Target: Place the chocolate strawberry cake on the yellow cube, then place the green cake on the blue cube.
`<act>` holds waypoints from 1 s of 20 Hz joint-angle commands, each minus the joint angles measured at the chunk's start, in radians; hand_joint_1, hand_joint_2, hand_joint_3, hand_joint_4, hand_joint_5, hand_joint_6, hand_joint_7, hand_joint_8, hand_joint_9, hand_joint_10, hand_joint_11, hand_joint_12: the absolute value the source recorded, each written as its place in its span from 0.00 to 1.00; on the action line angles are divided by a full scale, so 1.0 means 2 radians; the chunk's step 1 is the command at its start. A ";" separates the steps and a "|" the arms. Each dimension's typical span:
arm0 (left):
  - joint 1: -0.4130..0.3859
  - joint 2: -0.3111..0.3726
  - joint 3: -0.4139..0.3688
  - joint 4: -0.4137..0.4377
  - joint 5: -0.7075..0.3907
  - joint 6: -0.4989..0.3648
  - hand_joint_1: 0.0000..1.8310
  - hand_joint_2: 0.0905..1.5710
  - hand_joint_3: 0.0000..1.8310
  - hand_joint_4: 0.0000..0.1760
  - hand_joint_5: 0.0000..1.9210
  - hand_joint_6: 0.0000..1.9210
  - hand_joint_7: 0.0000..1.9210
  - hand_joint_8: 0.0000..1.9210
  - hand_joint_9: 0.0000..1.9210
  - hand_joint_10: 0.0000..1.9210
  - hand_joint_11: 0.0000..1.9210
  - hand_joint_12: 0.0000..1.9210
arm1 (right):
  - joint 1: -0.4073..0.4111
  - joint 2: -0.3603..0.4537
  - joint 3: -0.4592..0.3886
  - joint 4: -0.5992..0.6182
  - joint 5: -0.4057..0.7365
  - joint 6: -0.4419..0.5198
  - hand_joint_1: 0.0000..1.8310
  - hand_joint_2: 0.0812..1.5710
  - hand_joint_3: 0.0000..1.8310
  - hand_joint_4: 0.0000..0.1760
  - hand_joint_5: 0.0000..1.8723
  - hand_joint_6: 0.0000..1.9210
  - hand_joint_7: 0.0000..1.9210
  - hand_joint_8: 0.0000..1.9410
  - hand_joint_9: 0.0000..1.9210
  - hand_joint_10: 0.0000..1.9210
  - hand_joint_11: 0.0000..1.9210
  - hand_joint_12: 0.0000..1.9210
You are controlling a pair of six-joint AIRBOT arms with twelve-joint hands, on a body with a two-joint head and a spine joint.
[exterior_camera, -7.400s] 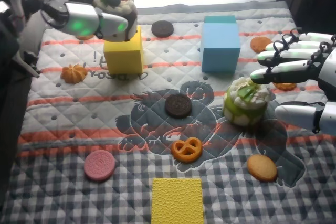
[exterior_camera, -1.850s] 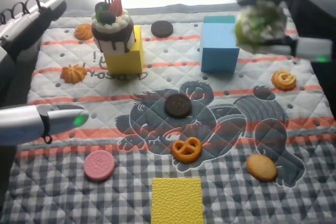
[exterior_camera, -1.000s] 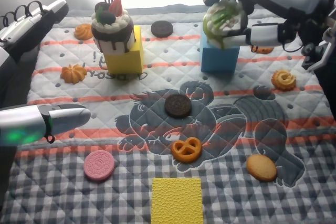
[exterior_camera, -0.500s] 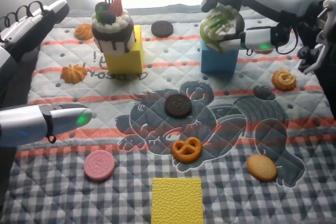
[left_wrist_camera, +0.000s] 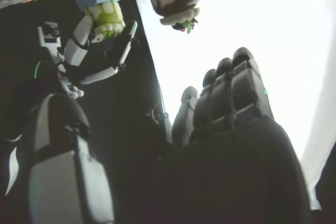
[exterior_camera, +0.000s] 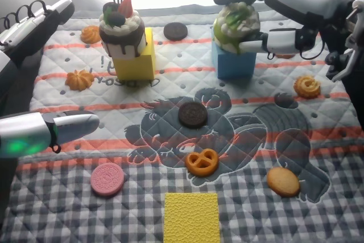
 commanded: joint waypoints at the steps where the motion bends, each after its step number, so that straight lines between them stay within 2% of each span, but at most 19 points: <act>1: -0.002 0.001 0.000 0.011 -0.064 -0.004 0.38 0.53 0.00 0.84 0.01 0.00 0.00 0.00 0.00 0.00 0.00 0.00 | 0.001 0.000 -0.002 0.003 0.044 -0.002 0.53 0.69 0.00 0.53 0.26 0.00 0.29 0.00 0.32 0.10 0.16 0.60; 2: -0.002 0.001 0.000 0.011 -0.064 -0.004 0.39 0.53 0.00 0.83 0.02 0.00 0.00 0.00 0.00 0.00 0.00 0.00 | 0.000 0.001 -0.002 0.004 0.044 -0.002 0.52 0.68 0.00 0.54 0.24 0.00 0.27 0.00 0.32 0.06 0.16 0.57; 5: -0.002 0.001 0.000 0.011 -0.065 -0.005 0.40 0.53 0.00 0.86 0.02 0.00 0.00 0.00 0.00 0.00 0.00 0.00 | -0.003 0.002 -0.003 0.005 0.044 -0.002 0.51 0.68 0.00 0.50 0.21 0.00 0.25 0.00 0.30 0.02 0.15 0.55; 6: -0.002 0.001 0.000 0.011 -0.066 -0.005 0.40 0.54 0.00 0.84 0.02 0.00 0.00 0.00 0.00 0.00 0.00 0.00 | -0.003 0.002 -0.004 0.005 0.044 -0.002 0.51 0.69 0.00 0.56 0.21 0.00 0.24 0.00 0.30 0.01 0.14 0.54; 8: -0.001 0.001 0.000 0.011 -0.067 -0.005 0.40 0.53 0.00 0.81 0.02 0.00 0.00 0.00 0.00 0.00 0.00 0.00 | -0.004 0.004 -0.007 0.005 0.046 -0.002 0.51 0.69 0.00 0.58 0.21 0.00 0.24 0.00 0.30 0.01 0.13 0.56; 9: 0.000 0.001 -0.001 0.011 -0.068 -0.005 0.39 0.53 0.00 0.83 0.01 0.00 0.00 0.00 0.00 0.00 0.00 0.00 | -0.005 0.005 -0.008 0.005 0.047 -0.002 0.51 0.69 0.00 0.61 0.20 0.00 0.23 0.00 0.29 0.00 0.11 0.57; 11: 0.004 0.002 -0.001 0.011 -0.071 -0.007 0.39 0.53 0.00 0.82 0.01 0.00 0.00 0.00 0.00 0.00 0.00 0.00 | -0.007 0.007 -0.009 0.006 0.048 -0.002 0.51 0.69 0.00 0.61 0.20 0.00 0.23 0.00 0.28 0.00 0.10 0.57; 14: 0.008 0.004 -0.003 0.009 -0.077 -0.009 0.38 0.53 0.00 0.85 0.01 0.00 0.00 0.00 0.00 0.00 0.00 0.00 | -0.009 0.008 -0.010 0.007 0.049 -0.002 0.51 0.69 0.00 0.59 0.20 0.00 0.23 0.00 0.27 0.00 0.08 0.56; 15: 0.009 0.004 -0.004 0.009 -0.078 -0.009 0.38 0.54 0.00 0.78 0.01 0.00 0.00 0.00 0.00 0.00 0.00 0.00 | -0.011 0.009 -0.011 0.010 0.049 -0.002 0.50 0.70 0.00 0.56 0.20 0.00 0.23 0.00 0.27 0.00 0.08 0.56; 16: 0.009 0.004 -0.004 0.009 -0.078 -0.009 0.38 0.53 0.00 0.82 0.02 0.00 0.00 0.00 0.00 0.00 0.00 0.00 | -0.012 0.009 -0.011 0.010 0.049 -0.002 0.50 0.70 0.00 0.54 0.20 0.00 0.23 0.00 0.27 0.00 0.08 0.56; 17: 0.009 0.004 -0.004 0.009 -0.078 -0.009 0.38 0.54 0.00 0.79 0.02 0.00 0.00 0.00 0.00 0.00 0.00 0.00 | -0.013 0.010 -0.011 0.011 0.050 -0.002 0.50 0.70 0.00 0.50 0.20 0.00 0.23 0.00 0.27 0.00 0.08 0.56; 20: 0.009 0.003 -0.004 0.008 -0.078 -0.009 0.38 0.54 0.00 0.79 0.02 0.00 0.00 0.00 0.00 0.00 0.00 0.00 | -0.013 0.011 -0.011 0.012 0.051 -0.002 0.48 0.70 0.00 0.47 0.20 0.00 0.23 0.00 0.27 0.00 0.08 0.56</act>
